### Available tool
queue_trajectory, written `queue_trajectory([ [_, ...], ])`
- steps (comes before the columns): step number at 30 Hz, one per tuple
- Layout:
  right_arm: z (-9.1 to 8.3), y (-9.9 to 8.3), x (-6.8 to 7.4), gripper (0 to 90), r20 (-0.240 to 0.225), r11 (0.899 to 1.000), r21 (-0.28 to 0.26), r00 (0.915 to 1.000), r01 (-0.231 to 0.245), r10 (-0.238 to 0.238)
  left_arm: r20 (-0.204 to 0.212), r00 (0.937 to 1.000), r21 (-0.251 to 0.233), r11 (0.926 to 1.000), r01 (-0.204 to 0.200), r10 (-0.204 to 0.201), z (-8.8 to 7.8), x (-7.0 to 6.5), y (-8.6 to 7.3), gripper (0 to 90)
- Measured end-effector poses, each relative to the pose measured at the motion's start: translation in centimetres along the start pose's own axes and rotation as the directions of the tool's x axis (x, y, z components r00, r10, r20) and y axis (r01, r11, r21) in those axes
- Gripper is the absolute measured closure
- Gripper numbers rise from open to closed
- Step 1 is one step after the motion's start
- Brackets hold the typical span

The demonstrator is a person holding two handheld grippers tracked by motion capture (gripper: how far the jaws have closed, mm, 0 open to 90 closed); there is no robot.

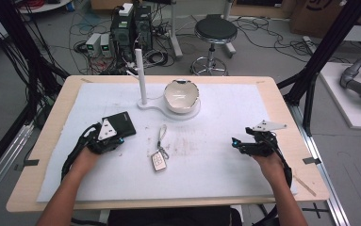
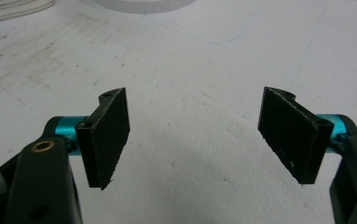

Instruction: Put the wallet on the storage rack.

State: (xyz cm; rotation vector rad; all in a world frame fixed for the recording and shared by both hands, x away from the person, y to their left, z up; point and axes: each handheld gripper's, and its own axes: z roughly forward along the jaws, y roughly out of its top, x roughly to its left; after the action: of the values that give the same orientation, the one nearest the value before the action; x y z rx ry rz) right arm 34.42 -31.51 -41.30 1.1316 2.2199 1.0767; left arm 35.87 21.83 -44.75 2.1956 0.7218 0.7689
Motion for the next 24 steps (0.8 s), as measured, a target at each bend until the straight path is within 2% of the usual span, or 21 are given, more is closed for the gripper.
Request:
queue_trajectory([
  [2,0.0,0.0,0.0,25.2,0.000,1.000,0.001,1.0000,-0.004,0.004,0.003,0.9999,-0.011,0.9999,0.012,-0.012,0.0,0.1,0.0,74.3],
  [5,-0.1,0.0,-0.1,25.3,0.002,1.000,-0.002,1.0000,0.000,0.000,0.009,0.9993,-0.027,0.9990,0.037,-0.036,-0.3,0.3,0.1,77.5],
  [7,-0.1,-0.1,-0.1,25.3,0.002,1.000,-0.001,1.0000,-0.007,0.007,0.024,0.9951,-0.062,0.9934,0.097,-0.096,-0.9,0.8,0.2,78.9],
  [8,-0.1,-0.1,-0.1,25.3,0.002,1.000,-0.001,1.0000,-0.007,0.007,0.024,0.9951,-0.062,0.9934,0.097,-0.096,-0.9,0.8,0.2,79.3],
  [9,-0.1,-0.1,-0.2,25.3,0.004,1.000,-0.002,1.0000,-0.006,0.006,0.048,0.9850,-0.105,0.9798,0.170,-0.166,-1.5,1.5,0.2,79.7],
  [11,-0.1,-0.1,-0.2,25.3,0.004,1.000,-0.001,0.9999,-0.010,0.010,0.067,0.9684,-0.143,0.9581,0.248,-0.240,-2.3,2.2,0.2,80.0],
  [12,-0.1,-0.1,-0.2,25.3,0.002,1.000,-0.001,1.0000,-0.009,0.009,0.088,0.9549,-0.167,0.9408,0.295,-0.284,-2.6,2.6,0.3,80.1],
  [14,0.0,-0.1,-0.1,25.3,0.004,1.000,0.001,0.9999,-0.009,0.009,0.131,0.9312,-0.198,0.9114,0.361,-0.340,-3.3,3.3,0.5,80.4],
  [17,0.0,0.0,0.0,25.2,0.001,1.000,0.002,1.0000,-0.009,0.009,0.182,0.8969,-0.233,0.8683,0.438,-0.403,-4.2,4.0,1.1,81.0],
  [19,0.0,-0.1,0.0,25.3,0.001,1.000,0.003,1.0000,-0.010,0.010,0.201,0.8782,-0.255,0.8423,0.475,-0.434,-4.8,4.4,1.6,81.5],
  [21,0.0,-0.1,-0.1,25.3,0.002,1.000,0.004,0.9999,-0.012,0.011,0.214,0.8655,-0.259,0.8281,0.497,-0.453,-5.1,4.6,2.0,81.9],
  [23,0.0,-0.1,-0.1,25.3,0.003,1.000,0.002,0.9999,-0.016,0.016,0.225,0.8595,-0.255,0.8236,0.507,-0.459,-5.2,4.6,2.4,82.0],
  [24,0.0,-0.1,-0.1,25.3,0.002,1.000,0.003,0.9999,-0.013,0.013,0.225,0.8595,-0.255,0.8236,0.507,-0.459,-5.2,4.6,2.4,82.1],
])
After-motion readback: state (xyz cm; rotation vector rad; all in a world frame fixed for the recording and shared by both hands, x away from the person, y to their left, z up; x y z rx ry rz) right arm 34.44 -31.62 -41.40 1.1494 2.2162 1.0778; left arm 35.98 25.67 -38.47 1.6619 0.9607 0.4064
